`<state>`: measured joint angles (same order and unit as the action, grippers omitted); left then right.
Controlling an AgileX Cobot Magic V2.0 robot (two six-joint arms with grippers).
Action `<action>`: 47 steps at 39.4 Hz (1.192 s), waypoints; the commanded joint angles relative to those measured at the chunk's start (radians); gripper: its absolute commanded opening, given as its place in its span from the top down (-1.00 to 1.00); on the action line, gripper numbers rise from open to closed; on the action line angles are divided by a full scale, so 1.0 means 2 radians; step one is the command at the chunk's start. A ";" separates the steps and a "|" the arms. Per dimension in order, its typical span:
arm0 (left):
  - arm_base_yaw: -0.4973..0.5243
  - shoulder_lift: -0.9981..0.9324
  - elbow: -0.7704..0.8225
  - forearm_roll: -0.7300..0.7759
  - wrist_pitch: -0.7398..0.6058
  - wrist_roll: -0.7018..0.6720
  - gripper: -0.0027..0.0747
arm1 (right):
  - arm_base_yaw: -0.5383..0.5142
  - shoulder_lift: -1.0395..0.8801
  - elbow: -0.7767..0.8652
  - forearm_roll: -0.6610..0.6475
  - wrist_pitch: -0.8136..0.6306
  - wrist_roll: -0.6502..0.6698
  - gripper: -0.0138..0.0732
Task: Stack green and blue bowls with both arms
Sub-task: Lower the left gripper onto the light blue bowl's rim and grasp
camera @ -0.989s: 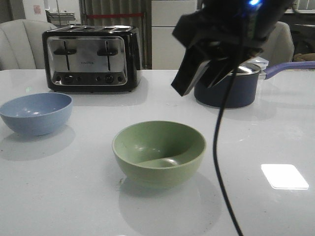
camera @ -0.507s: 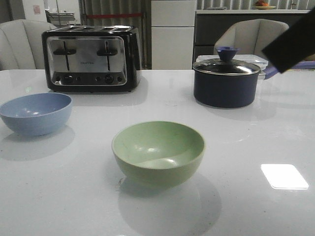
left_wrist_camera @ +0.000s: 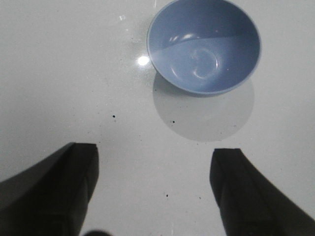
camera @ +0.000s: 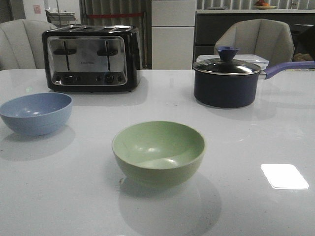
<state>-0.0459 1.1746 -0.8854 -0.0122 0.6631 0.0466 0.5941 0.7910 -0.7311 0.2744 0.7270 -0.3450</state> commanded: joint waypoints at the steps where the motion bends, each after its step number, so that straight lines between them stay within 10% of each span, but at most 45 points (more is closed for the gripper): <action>1: -0.003 0.048 -0.052 -0.005 -0.029 0.000 -0.44 | 0.001 -0.004 -0.014 0.003 -0.030 -0.003 -0.34; 31: -0.002 0.361 -0.257 -0.005 -0.048 0.000 -0.42 | 0.001 -0.004 -0.014 0.003 -0.027 -0.003 -0.34; 47: -0.002 0.376 -0.267 -0.005 -0.050 0.000 0.56 | 0.001 -0.004 -0.014 0.003 -0.027 -0.003 -0.34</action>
<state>-0.0459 1.9813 -1.3877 -0.0139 0.6022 0.0466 0.5941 0.7910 -0.7311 0.2744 0.7292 -0.3468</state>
